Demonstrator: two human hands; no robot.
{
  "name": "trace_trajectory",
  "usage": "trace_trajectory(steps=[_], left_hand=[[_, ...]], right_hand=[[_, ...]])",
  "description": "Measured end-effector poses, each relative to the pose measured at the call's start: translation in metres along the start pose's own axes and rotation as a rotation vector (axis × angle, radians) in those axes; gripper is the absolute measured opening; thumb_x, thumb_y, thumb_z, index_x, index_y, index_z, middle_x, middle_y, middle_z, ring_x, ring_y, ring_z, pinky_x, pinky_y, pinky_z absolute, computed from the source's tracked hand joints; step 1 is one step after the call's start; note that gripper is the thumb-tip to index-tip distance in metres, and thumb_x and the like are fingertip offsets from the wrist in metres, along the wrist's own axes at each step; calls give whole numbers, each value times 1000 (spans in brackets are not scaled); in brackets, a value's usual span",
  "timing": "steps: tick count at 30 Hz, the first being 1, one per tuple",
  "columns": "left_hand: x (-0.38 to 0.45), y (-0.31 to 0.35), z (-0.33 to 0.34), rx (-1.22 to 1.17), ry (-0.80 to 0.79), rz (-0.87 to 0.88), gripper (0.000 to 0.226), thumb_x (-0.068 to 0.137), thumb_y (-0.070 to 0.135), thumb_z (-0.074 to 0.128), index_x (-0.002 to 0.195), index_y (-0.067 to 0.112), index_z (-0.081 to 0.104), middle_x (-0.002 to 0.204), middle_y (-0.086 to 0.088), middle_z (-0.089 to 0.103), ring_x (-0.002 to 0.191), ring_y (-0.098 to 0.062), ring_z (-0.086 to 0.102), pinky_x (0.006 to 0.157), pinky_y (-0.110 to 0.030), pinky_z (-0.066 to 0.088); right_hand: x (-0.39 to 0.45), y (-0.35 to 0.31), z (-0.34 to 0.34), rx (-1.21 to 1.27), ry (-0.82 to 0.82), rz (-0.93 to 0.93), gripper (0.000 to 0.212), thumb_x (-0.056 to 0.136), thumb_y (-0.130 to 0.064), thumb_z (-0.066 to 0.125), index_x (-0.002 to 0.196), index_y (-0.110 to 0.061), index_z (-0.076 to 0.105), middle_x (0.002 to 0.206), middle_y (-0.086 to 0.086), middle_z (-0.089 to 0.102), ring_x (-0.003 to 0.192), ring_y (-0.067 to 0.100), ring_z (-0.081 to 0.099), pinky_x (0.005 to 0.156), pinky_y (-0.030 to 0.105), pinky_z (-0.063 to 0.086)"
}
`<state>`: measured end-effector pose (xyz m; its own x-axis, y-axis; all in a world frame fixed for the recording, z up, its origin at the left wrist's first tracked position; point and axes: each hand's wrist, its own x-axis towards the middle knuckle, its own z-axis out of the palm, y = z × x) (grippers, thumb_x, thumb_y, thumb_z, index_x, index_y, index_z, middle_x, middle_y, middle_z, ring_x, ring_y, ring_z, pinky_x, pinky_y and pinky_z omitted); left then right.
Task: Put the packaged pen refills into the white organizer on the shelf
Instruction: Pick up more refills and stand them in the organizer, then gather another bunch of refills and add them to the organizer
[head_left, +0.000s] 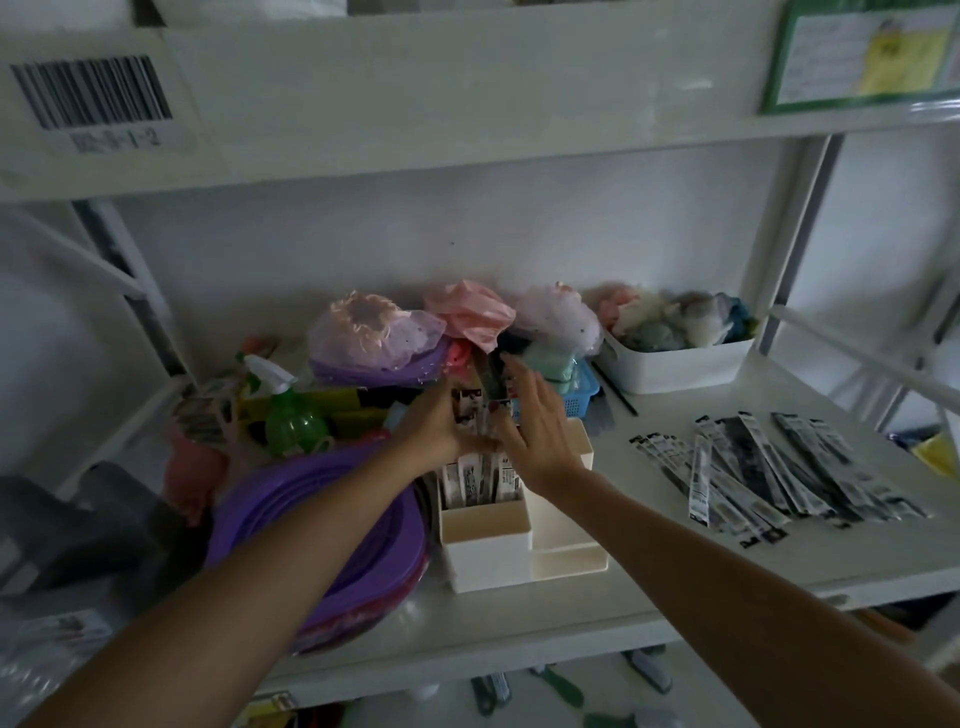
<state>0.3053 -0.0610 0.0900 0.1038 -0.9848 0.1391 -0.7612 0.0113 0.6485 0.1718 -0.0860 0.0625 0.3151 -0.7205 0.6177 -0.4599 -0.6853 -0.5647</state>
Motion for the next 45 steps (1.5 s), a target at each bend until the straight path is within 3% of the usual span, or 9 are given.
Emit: trace_trajectory(steps=[6, 12, 17, 21, 24, 33, 36, 41, 45], left_hand=[[-8, -12, 32, 344, 79, -72, 66, 77, 29, 67, 135, 11, 40, 139, -13, 49, 128, -29, 46, 110, -43, 37], [-2, 25, 31, 532, 305, 113, 81, 82, 40, 62, 147, 13, 22, 153, -13, 28, 142, -30, 24, 116, -55, 17], [19, 93, 75, 521, 352, 196, 56, 77, 10, 62, 131, 7, 49, 134, -20, 51, 122, -37, 47, 102, -46, 37], [32, 142, 181, 361, -5, -109, 34, 94, 23, 46, 122, 5, 54, 129, -18, 56, 118, -32, 53, 96, -39, 44], [41, 171, 262, 368, -178, -377, 55, 94, 45, 40, 130, 4, 44, 133, -17, 53, 122, -31, 51, 98, -38, 44], [53, 194, 343, 428, -30, -811, 72, 93, 26, 51, 145, -3, 11, 149, -21, 30, 136, -30, 35, 109, -35, 39], [47, 189, 335, 252, 15, -839, 44, 90, 24, 56, 126, 2, 44, 131, -15, 56, 120, -27, 56, 96, -30, 47], [48, 184, 314, -27, 55, -908, 38, 90, 24, 52, 119, -1, 54, 118, -21, 63, 110, -31, 61, 84, -35, 53], [49, 185, 292, -435, 68, -799, 15, 91, 13, 50, 94, 2, 60, 82, -12, 60, 77, -23, 59, 66, -28, 50]], right_hand=[[-1, 5, 12, -242, -506, -37, 50, 97, -31, 21, 144, -13, 17, 154, 11, 23, 143, 22, 14, 118, 38, 6], [4, 32, -40, -135, -27, 74, 47, 93, -29, 35, 138, -17, 29, 146, 10, 37, 137, 24, 27, 115, 41, 15], [12, 111, -117, -361, -159, 450, 38, 88, -18, 46, 126, -15, 45, 132, 14, 48, 122, 32, 40, 102, 42, 31], [-2, 188, -162, -311, -333, 694, 29, 89, -8, 42, 113, -6, 57, 122, 17, 59, 111, 33, 54, 96, 40, 47], [-15, 236, -179, -213, -424, 715, 28, 88, -3, 44, 110, -3, 61, 119, 18, 63, 108, 31, 59, 94, 37, 51], [-45, 294, -192, 133, -616, 634, 30, 88, -8, 39, 101, -19, 64, 116, 7, 63, 86, 15, 55, 71, 25, 42], [-45, 298, -192, 142, -688, 603, 29, 89, -11, 37, 102, -16, 63, 107, 8, 64, 81, 18, 56, 64, 25, 45], [-40, 287, -180, 187, -783, 636, 32, 94, -32, 41, 71, -11, 51, 60, 1, 48, 54, 13, 47, 64, 30, 46], [-27, 264, -176, 335, -827, 664, 41, 92, -46, 42, 84, -8, 57, 60, 1, 52, 49, 10, 50, 44, 19, 44]])
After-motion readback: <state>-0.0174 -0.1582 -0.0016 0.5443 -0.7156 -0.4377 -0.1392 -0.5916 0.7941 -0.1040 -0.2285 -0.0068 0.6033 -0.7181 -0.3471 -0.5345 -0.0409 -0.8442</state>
